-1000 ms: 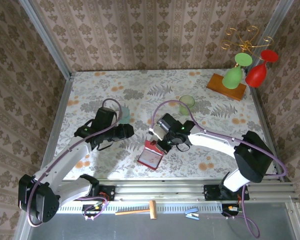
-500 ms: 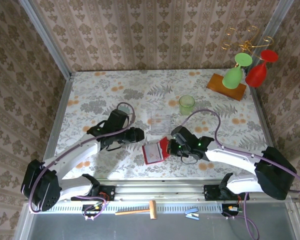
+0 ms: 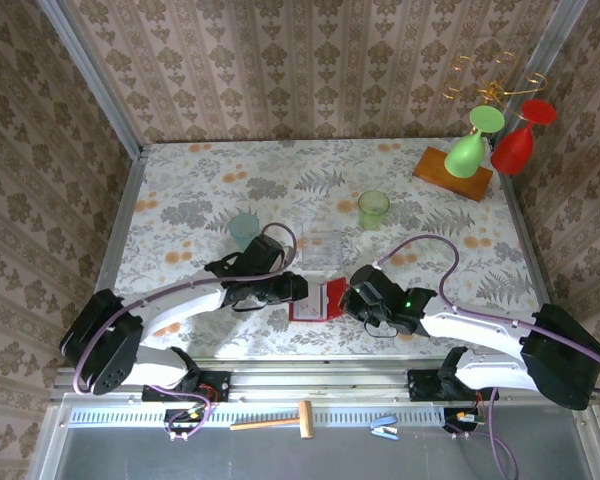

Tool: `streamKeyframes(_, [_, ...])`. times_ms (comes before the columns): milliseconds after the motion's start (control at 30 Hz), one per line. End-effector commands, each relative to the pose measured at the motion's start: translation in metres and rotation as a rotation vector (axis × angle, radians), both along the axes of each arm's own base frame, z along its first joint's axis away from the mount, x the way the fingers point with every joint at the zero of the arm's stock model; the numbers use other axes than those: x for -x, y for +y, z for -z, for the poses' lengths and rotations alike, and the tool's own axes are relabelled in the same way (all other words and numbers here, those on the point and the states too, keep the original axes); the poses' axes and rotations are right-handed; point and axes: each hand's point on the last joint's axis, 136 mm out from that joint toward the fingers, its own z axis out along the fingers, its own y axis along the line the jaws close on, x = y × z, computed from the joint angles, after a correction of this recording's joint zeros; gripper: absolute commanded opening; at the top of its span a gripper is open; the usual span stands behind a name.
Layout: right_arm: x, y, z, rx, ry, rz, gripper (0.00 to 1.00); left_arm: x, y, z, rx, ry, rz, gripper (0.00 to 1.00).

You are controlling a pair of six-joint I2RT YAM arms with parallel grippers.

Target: Take the credit cards out of the card holder

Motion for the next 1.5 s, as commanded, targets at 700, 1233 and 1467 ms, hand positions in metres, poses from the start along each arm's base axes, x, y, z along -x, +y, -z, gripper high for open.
streamKeyframes(700, [0.004,-0.03,0.035,0.452,0.109,-0.192,0.41,0.017,0.011,0.054,-0.09,0.142,-0.016,0.3])
streamKeyframes(1233, [0.006,-0.035,0.061,0.601,0.18,-0.276,0.6,0.019,0.021,0.052,-0.096,0.149,-0.042,0.3])
streamKeyframes(1467, [0.008,-0.032,0.048,0.572,0.162,-0.287,0.61,0.006,0.012,0.012,-0.059,0.077,-0.027,0.3])
